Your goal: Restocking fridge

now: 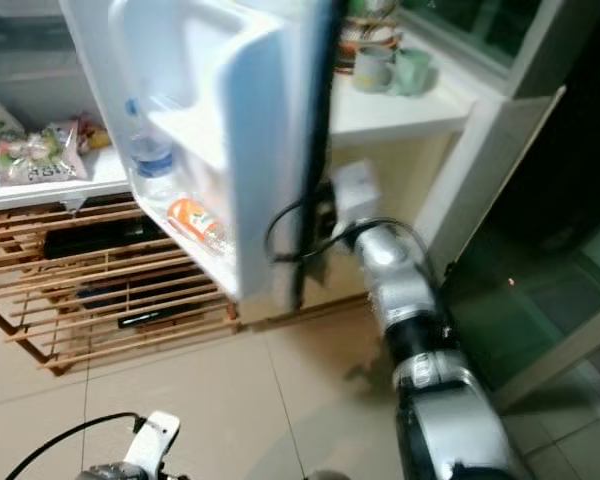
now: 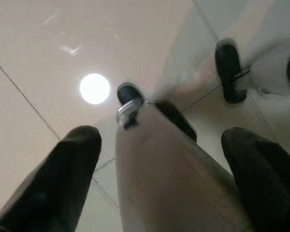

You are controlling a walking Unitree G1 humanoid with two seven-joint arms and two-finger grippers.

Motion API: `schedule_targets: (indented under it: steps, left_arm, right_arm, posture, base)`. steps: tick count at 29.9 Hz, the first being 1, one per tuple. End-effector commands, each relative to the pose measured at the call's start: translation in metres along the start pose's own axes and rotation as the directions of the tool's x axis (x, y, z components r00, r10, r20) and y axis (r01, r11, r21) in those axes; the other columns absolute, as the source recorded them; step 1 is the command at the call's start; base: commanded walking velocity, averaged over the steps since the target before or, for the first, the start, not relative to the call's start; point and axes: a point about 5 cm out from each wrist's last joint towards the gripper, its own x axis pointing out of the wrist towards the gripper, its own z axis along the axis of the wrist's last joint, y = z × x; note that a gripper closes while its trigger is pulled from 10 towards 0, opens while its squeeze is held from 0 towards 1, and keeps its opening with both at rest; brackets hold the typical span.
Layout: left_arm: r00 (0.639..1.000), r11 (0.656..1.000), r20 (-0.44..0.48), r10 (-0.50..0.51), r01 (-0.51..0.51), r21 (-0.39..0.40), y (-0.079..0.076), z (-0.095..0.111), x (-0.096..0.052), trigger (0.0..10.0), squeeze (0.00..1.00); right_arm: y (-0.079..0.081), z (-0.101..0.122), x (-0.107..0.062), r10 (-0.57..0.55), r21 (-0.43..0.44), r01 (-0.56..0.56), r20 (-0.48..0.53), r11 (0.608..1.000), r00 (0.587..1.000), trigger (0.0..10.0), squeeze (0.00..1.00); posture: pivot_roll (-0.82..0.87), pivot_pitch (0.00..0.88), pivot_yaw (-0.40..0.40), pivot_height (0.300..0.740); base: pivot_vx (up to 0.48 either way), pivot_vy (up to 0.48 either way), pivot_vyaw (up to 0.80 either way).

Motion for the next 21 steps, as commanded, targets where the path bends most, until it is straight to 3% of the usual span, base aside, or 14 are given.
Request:
schedule_targets:
  steps: [1, 2, 4, 5, 8, 10, 11, 12, 13, 16, 17, 18, 19, 21]
  left_arm:
    - [0.984, 1.0, -0.176, -0.005, 0.005, -0.002, 0.004, -0.05, -0.005, 10.0, 0.0]
    - [0.984, 1.0, -0.176, -0.005, 0.005, -0.002, 0.004, -0.05, -0.005, 10.0, 0.0]
    - [0.985, 1.0, -0.173, -0.014, 0.01, -0.019, 0.004, -0.051, -0.005, 10.0, 0.0]
    - [0.985, 1.0, -0.173, -0.014, 0.01, -0.019, 0.004, -0.051, -0.005, 10.0, 0.0]
    - [0.994, 1.0, -0.105, -0.018, 0.016, -0.02, 0.002, -0.032, -0.002, 10.0, 0.0]
    - [1.0, 1.0, -0.024, -0.019, 0.019, -0.018, 0.0, -0.013, 0.0, 10.0, 0.0]
    - [0.998, 0.999, 0.058, -0.024, 0.022, 0.029, -0.004, 0.008, 0.001, 10.0, 0.0]
    - [0.998, 0.999, 0.058, -0.024, 0.022, 0.029, -0.004, 0.008, 0.001, 10.0, 0.0]
    - [0.99, 0.991, 0.139, -0.003, -0.015, 0.131, -0.007, 0.03, 0.001, 10.0, 0.0]
    - [0.969, 0.975, 0.248, 0.01, -0.064, 0.211, -0.011, 0.058, -0.001, 10.0, 0.0]
    - [0.939, 0.969, 0.343, 0.0, -0.084, 0.232, -0.017, 0.083, -0.005, 10.0, 0.0]
    - [0.939, 0.969, 0.343, 0.0, -0.084, 0.232, -0.017, 0.083, -0.005, 10.0, 0.0]
    - [0.905, 0.958, 0.425, -0.025, -0.1, 0.269, -0.024, 0.104, -0.009, 10.0, 0.0]
    - [0.883, 0.954, 0.467, -0.035, -0.11, 0.279, -0.02, 0.115, -0.013, 10.0, 0.0]
  right_arm:
    - [0.046, 0.038, -0.013, 0.284, 0.083, -0.293, 0.11, 0.952, 0.953, 10.0, 0.04]
    - [0.046, 0.038, -0.013, 0.284, 0.083, -0.293, 0.11, 0.952, 0.953, 10.0, 0.04]
    - [0.032, 0.039, -0.025, 0.261, 0.201, -0.287, 0.148, 0.937, 0.954, 10.0, 0.04]
    - [0.032, 0.039, -0.025, 0.261, 0.201, -0.287, 0.148, 0.937, 0.954, 10.0, 0.04]
    - [0.015, 0.033, -0.03, 0.213, 0.261, -0.247, 0.152, 0.933, 0.965, 10.0, 0.05]
    - [0.008, 0.028, -0.033, 0.172, 0.28, -0.2, 0.12, 0.939, 0.978, 10.0, 0.04]
    - [0.007, 0.023, -0.035, 0.137, 0.286, -0.151, 0.067, 0.946, 0.988, 10.0, 0.05]
    - [0.007, 0.023, -0.035, 0.137, 0.286, -0.151, 0.067, 0.946, 0.988, 10.0, 0.05]
    - [0.004, 0.018, -0.035, 0.1, 0.296, -0.106, 0.034, 0.949, 0.994, 10.0, 0.05]
    - [-0.003, 0.01, -0.033, 0.039, 0.294, -0.037, -0.003, 0.955, 0.999, 10.0, 0.05]
    - [-0.01, 0.003, -0.03, -0.021, 0.284, 0.029, -0.029, 0.958, 0.999, 10.0, 0.05]
    - [-0.01, 0.003, -0.03, -0.021, 0.284, 0.029, -0.029, 0.958, 0.999, 10.0, 0.05]
    - [-0.019, -0.004, -0.028, -0.093, 0.261, 0.106, -0.062, 0.959, 0.994, 10.0, 0.05]
    - [-0.022, -0.008, -0.027, -0.112, 0.263, 0.128, -0.077, 0.956, 0.991, 10.0, 0.05]
  posture:
    - [-0.14, 0.0, 0.007, 0.74]
    - [-0.14, 0.0, 0.007, 0.74]
    - [-0.15, 0.0, 0.012, 0.74]
    - [-0.15, 0.0, 0.012, 0.74]
    - [-0.14, 0.0, 0.006, 0.74]
    - [-0.14, 0.0, 0.003, 0.74]
    - [-0.13, 0.0, 0.0, 0.74]
    - [-0.13, 0.0, 0.0, 0.74]
    - [-0.13, 0.0, -0.004, 0.74]
    - [-0.12, 0.0, -0.011, 0.74]
    - [-0.12, 0.0, -0.016, 0.74]
    - [-0.12, 0.0, -0.016, 0.74]
    - [-0.11, 0.0, -0.021, 0.74]
    - [-0.11, 0.0, -0.024, 0.74]
  base:
    - [0.0, 0.0, 0.0]
    - [0.0, 0.0, 0.0]
    - [0.0, 0.0, 0.0]
    - [0.0, 0.0, 0.0]
    - [0.0, 0.0, 0.0]
    - [0.0, 0.0, 0.0]
    - [0.0, 0.0, 0.0]
    - [0.0, 0.0, 0.0]
    - [0.0, 0.0, 0.0]
    - [0.0, 0.0, 0.0]
    - [0.0, 0.0, 0.0]
    - [0.0, 0.0, 0.0]
    - [0.0, 0.0, 0.0]
    - [0.0, 0.0, 0.0]
